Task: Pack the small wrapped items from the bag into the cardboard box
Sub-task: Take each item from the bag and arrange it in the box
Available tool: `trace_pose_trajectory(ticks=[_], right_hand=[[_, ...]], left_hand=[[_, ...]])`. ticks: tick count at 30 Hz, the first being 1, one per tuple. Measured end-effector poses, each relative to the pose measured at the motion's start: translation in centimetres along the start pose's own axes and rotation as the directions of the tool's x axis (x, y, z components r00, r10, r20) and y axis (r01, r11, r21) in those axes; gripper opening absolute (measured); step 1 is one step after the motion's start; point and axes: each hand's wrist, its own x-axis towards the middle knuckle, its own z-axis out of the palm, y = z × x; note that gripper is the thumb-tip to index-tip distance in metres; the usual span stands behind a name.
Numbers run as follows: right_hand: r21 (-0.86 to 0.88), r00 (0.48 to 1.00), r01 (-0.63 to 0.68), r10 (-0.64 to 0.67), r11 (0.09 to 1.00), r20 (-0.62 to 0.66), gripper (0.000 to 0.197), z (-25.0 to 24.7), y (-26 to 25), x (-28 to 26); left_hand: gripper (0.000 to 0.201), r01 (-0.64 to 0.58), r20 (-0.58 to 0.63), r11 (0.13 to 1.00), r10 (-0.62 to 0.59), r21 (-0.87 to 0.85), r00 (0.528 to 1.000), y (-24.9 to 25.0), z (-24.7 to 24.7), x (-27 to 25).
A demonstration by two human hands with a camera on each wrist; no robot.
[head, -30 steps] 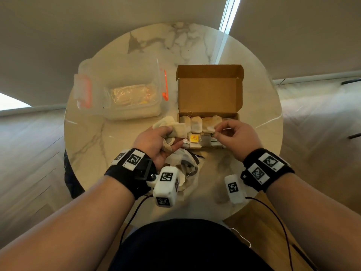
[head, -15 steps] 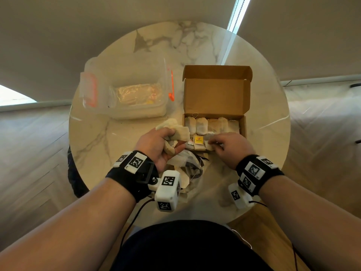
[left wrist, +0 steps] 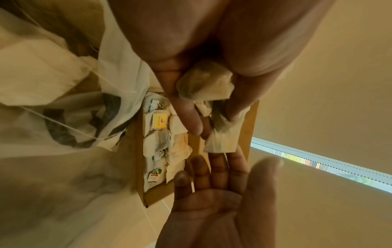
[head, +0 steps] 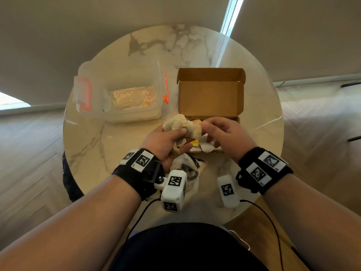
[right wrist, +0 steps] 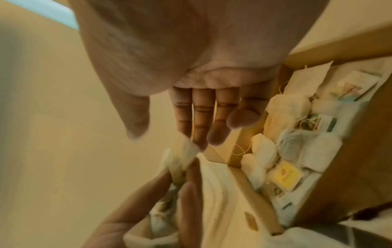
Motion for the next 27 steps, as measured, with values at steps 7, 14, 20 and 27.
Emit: trace_pose_trajectory(ticks=[7,14,20,27], right_hand=[[0.316,0.993,-0.099,0.116,0.944,-0.034,0.011,-0.8,0.1,0.1],[0.209,0.953,-0.154,0.201,0.966,-0.226,0.019,-2.0,2.5,0.1],[-0.317,0.945,-0.153,0.045,0.936,-0.325,0.008,-1.1,3.4,2.0],[-0.668,0.973,0.060,-0.193,0.742,-0.128,0.019,0.9,3.9,4.9]], left_hand=[[0.023,0.016,0.023,1.000,-0.016,-0.016,1.000,0.1,1.3,0.2],[0.017,0.068,-0.054,0.996,-0.072,-0.066,0.996,0.2,0.1,0.6],[0.019,0.072,-0.075,0.996,-0.077,-0.061,0.994,-0.1,-1.3,0.4],[0.027,0.083,-0.105,0.994,-0.090,-0.065,0.990,-0.2,-2.4,0.4]])
